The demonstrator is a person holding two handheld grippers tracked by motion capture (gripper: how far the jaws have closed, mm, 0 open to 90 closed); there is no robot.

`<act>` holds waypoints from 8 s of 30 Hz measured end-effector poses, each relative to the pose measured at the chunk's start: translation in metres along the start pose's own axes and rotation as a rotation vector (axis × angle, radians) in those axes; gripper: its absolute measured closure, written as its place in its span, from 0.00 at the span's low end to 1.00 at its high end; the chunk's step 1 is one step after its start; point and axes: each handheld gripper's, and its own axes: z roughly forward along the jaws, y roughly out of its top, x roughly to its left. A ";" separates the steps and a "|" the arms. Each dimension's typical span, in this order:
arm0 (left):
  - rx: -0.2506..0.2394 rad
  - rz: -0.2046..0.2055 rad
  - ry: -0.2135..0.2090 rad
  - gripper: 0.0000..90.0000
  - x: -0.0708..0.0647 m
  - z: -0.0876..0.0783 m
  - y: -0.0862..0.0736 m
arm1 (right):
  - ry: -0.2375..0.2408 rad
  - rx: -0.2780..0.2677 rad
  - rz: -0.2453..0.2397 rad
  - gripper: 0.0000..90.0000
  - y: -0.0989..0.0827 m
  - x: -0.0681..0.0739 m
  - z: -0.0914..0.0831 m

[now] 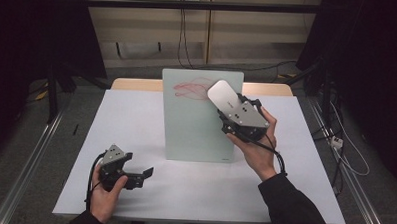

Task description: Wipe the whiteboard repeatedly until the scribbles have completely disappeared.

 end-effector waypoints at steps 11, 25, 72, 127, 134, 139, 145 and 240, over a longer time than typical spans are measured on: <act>0.000 0.000 0.000 0.04 0.000 0.000 0.000 | 0.074 0.021 -0.026 0.35 -0.003 0.019 0.004; 0.001 0.008 -0.001 0.04 0.000 0.000 0.000 | -0.055 -0.001 0.037 0.35 0.010 -0.027 -0.004; 0.002 0.014 -0.002 0.04 0.000 -0.001 0.001 | 0.128 0.054 -0.050 0.35 0.010 0.051 0.020; -0.003 0.019 0.000 0.04 -0.001 -0.004 0.000 | 0.017 0.026 0.007 0.35 0.049 0.024 0.028; -0.006 0.016 -0.001 0.04 -0.001 -0.003 0.001 | 0.019 0.031 0.006 0.35 0.048 0.029 0.030; -0.005 0.010 -0.001 0.04 -0.001 -0.003 0.000 | 0.087 0.041 -0.003 0.35 0.042 0.052 0.035; -0.005 0.015 -0.002 0.04 -0.001 -0.003 0.000 | 0.161 0.060 -0.019 0.35 0.038 0.078 0.041; -0.002 0.015 0.000 0.04 -0.001 -0.004 0.000 | 0.000 0.040 0.008 0.35 0.064 0.041 0.039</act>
